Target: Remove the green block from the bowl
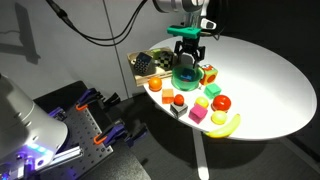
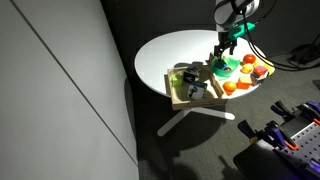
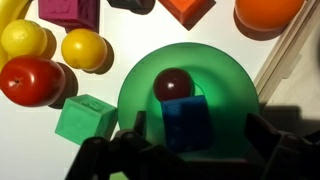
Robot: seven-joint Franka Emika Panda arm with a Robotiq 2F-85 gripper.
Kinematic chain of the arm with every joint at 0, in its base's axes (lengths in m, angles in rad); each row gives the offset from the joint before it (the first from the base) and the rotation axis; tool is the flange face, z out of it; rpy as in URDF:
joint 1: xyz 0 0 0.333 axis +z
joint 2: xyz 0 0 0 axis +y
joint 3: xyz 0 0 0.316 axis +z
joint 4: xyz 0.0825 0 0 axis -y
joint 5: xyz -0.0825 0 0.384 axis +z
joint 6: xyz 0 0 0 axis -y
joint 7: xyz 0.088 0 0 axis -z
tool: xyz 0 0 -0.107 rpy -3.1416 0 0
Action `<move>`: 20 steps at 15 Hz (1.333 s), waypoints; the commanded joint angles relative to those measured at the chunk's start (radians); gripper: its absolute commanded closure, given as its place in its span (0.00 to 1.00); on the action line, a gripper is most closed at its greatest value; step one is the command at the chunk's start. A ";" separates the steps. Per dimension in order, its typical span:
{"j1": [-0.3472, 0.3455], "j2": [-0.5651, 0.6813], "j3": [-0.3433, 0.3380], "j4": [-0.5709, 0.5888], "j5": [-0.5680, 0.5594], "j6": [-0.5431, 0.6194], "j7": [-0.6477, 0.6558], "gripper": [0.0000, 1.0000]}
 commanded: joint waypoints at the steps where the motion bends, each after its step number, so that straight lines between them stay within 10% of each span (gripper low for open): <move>1: -0.015 0.012 0.015 0.010 -0.003 0.023 -0.002 0.00; 20: -0.063 0.081 0.037 0.054 0.009 0.073 -0.072 0.00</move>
